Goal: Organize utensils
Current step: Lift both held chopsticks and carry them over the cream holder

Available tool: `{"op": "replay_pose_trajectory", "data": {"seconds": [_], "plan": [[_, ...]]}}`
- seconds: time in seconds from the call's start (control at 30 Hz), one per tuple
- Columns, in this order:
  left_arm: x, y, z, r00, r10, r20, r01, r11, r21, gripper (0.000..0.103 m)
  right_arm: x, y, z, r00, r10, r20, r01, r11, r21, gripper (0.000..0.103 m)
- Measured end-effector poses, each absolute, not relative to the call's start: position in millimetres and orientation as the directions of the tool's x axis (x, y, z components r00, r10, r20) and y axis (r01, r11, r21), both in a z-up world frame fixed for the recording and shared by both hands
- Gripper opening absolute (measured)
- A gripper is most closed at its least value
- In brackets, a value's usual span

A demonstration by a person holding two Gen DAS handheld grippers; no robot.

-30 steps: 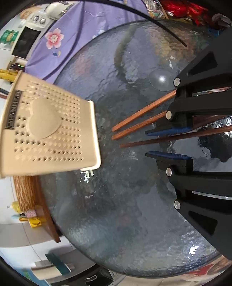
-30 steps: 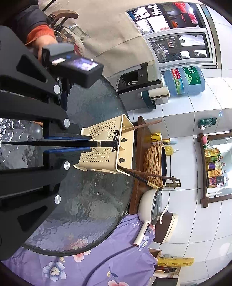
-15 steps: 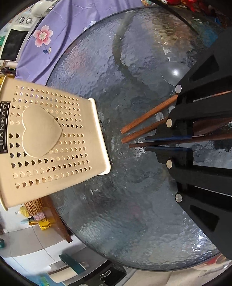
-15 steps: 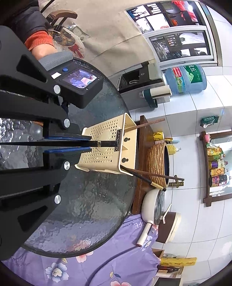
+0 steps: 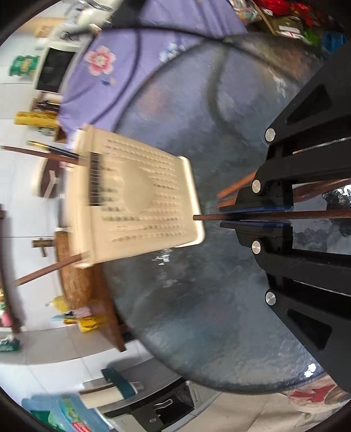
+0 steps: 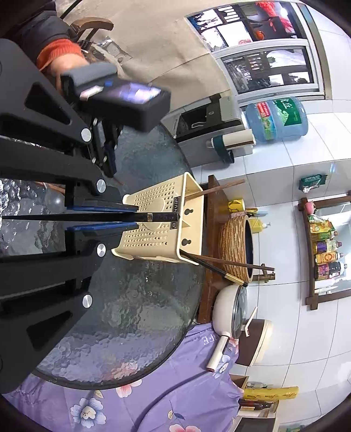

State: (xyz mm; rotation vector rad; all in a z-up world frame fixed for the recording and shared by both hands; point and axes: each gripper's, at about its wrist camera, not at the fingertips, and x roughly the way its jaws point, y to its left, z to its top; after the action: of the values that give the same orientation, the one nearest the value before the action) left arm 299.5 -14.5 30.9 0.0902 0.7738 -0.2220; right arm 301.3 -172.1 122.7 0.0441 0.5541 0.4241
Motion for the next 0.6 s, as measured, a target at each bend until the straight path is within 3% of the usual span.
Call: {"op": "replay_pose_trajectory", "data": {"seconds": [0.3,0.6], "plan": [[250.2,-5.9,100.9,0.787,-0.255,-0.561,0.280,0.959,-0.044,0.005,285.0,-177.8,140.2,0.780,0.432,-0.453,-0.411,0.899,0.151,0.008],[231.0,0.0,124.3,0.816,-0.282,-0.505,0.298,0.953,-0.049,0.005,277.3,-177.7,152.6,0.783,0.443,-0.436,-0.429,0.893,0.137,0.008]]}}
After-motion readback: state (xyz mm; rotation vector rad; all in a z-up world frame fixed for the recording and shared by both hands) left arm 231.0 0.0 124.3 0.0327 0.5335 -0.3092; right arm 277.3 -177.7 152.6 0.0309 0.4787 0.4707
